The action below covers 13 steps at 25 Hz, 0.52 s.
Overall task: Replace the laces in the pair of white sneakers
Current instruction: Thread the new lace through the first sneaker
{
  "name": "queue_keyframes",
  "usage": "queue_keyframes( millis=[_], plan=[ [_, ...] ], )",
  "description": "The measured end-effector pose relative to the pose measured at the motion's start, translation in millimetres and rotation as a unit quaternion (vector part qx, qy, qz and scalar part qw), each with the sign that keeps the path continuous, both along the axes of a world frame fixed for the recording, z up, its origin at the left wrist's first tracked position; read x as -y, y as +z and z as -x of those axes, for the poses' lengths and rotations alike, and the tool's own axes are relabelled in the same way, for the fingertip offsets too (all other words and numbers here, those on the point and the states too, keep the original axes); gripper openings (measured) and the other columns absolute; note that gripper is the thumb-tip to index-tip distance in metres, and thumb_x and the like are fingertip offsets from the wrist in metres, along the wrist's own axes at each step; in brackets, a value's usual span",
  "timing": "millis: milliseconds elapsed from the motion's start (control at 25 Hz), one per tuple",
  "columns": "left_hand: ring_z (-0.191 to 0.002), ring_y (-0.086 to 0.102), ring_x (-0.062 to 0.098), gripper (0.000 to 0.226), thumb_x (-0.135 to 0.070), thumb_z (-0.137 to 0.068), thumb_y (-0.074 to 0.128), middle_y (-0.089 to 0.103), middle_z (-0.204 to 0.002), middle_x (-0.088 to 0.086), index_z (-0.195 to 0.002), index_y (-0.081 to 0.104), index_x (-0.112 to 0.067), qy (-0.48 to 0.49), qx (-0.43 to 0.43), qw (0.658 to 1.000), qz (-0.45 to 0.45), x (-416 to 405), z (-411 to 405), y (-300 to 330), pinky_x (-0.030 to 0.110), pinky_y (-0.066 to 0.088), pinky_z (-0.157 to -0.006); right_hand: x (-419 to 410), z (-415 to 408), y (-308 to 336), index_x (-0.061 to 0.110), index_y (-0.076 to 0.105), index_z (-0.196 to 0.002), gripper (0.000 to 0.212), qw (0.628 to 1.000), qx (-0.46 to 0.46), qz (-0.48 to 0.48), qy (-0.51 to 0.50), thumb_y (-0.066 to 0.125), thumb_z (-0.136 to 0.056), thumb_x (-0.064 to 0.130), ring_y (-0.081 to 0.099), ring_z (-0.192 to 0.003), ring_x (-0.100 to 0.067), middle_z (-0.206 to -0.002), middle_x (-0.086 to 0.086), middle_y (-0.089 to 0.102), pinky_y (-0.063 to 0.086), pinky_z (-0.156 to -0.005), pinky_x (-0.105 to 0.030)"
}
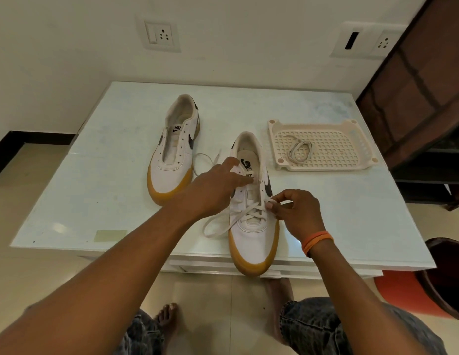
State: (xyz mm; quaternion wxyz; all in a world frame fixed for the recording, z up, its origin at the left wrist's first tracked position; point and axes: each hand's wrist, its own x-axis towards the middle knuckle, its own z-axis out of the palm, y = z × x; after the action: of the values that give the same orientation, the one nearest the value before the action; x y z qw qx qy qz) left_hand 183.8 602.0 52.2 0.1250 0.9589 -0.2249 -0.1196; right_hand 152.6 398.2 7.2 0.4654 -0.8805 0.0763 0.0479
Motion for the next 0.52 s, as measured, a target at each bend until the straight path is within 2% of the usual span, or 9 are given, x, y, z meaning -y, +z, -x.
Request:
queue_keyframes(
  millis=[120,200,280,320,360,400,440,480,520],
  plan=[
    [-0.115,0.054,0.019,0.066,0.006,-0.090,0.050,0.027,-0.153,0.001,-0.140,0.047,-0.036,0.012,-0.005,1.000,0.006,-1.4,-2.4,4.3,0.032,0.053,-0.080,20.9,-6.1,8.7,0.018,0.072,-0.072,0.012,0.993,0.023,-0.069,-0.089,0.079,-0.076,0.008,0.070,-0.072,-0.024,-0.075,-0.006,0.072,0.058,-0.083,-0.043],
    [-0.112,0.057,0.019,0.068,0.009,-0.089,0.049,0.026,-0.154,-0.002,-0.139,0.048,-0.038,0.020,-0.023,0.999,0.021,-3.4,-2.6,5.1,0.033,0.054,-0.080,39.4,-11.0,16.4,0.013,0.072,-0.073,0.014,0.962,0.046,-0.175,-0.202,0.077,-0.076,0.001,0.070,-0.073,-0.030,-0.076,-0.014,0.071,0.059,-0.081,-0.046],
    [-0.112,0.057,0.020,0.069,0.010,-0.089,0.050,0.026,-0.154,-0.002,-0.139,0.048,-0.038,0.024,-0.031,0.999,0.029,-3.3,-3.0,5.2,0.034,0.055,-0.082,50.2,-12.8,18.4,0.007,0.071,-0.081,0.011,0.932,0.043,-0.248,-0.262,0.072,-0.079,-0.004,0.069,-0.080,-0.035,-0.084,-0.018,0.068,0.061,-0.074,-0.042],
    [-0.113,0.057,0.020,0.068,0.010,-0.089,0.051,0.027,-0.154,-0.002,-0.138,0.049,-0.038,0.025,-0.033,0.999,0.032,-2.6,-3.4,4.9,0.033,0.054,-0.082,49.9,-13.6,16.4,0.005,0.070,-0.093,0.017,0.932,0.020,-0.250,-0.261,0.070,-0.080,-0.006,0.068,-0.087,-0.038,-0.096,-0.019,0.066,0.061,-0.068,-0.038],
    [-0.113,0.057,0.020,0.067,0.009,-0.089,0.051,0.027,-0.153,-0.002,-0.138,0.050,-0.037,0.025,-0.033,0.999,0.035,-1.8,-4.1,4.8,0.030,0.054,-0.083,45.7,-13.6,13.0,0.008,0.065,-0.111,0.035,0.947,-0.016,-0.215,-0.239,0.068,-0.080,-0.008,0.065,-0.093,-0.040,-0.111,-0.017,0.058,0.060,-0.062,-0.035],
    [-0.113,0.057,0.019,0.066,0.009,-0.089,0.052,0.028,-0.153,-0.001,-0.137,0.051,-0.036,0.026,-0.033,0.998,0.039,-1.5,-4.7,4.6,0.028,0.053,-0.082,38.2,-11.8,11.4,0.015,0.057,-0.126,0.054,0.963,-0.054,-0.168,-0.202,0.068,-0.079,-0.008,0.062,-0.096,-0.038,-0.124,-0.012,0.046,0.059,-0.058,-0.034],
    [-0.112,0.057,0.019,0.064,0.008,-0.090,0.052,0.029,-0.152,-0.001,-0.137,0.052,-0.036,0.026,-0.033,0.998,0.042,-1.4,-5.4,4.4,0.026,0.052,-0.082,29.1,-9.0,11.0,0.021,0.051,-0.133,0.064,0.975,-0.084,-0.132,-0.156,0.068,-0.078,-0.006,0.060,-0.096,-0.034,-0.128,-0.007,0.035,0.058,-0.056,-0.034],
    [-0.112,0.057,0.019,0.063,0.007,-0.090,0.052,0.029,-0.151,-0.001,-0.136,0.052,-0.036,0.027,-0.032,0.998,0.045,-1.3,-5.9,4.1,0.025,0.051,-0.081,19.1,-6.5,11.4,0.021,0.052,-0.131,0.060,0.981,-0.100,-0.122,-0.109,0.069,-0.079,-0.002,0.061,-0.093,-0.031,-0.129,-0.005,0.035,0.058,-0.054,-0.034],
    [-0.110,0.057,0.018,0.062,0.007,-0.090,0.052,0.030,-0.151,-0.001,-0.136,0.053,-0.036,0.028,-0.031,0.998,0.048,-0.9,-6.2,3.4,0.025,0.051,-0.080,10.6,-4.3,11.5,0.018,0.058,-0.124,0.047,0.982,-0.108,-0.138,-0.072,0.069,-0.081,0.002,0.065,-0.087,-0.028,-0.126,-0.007,0.044,0.058,-0.054,-0.034]
  ],
)
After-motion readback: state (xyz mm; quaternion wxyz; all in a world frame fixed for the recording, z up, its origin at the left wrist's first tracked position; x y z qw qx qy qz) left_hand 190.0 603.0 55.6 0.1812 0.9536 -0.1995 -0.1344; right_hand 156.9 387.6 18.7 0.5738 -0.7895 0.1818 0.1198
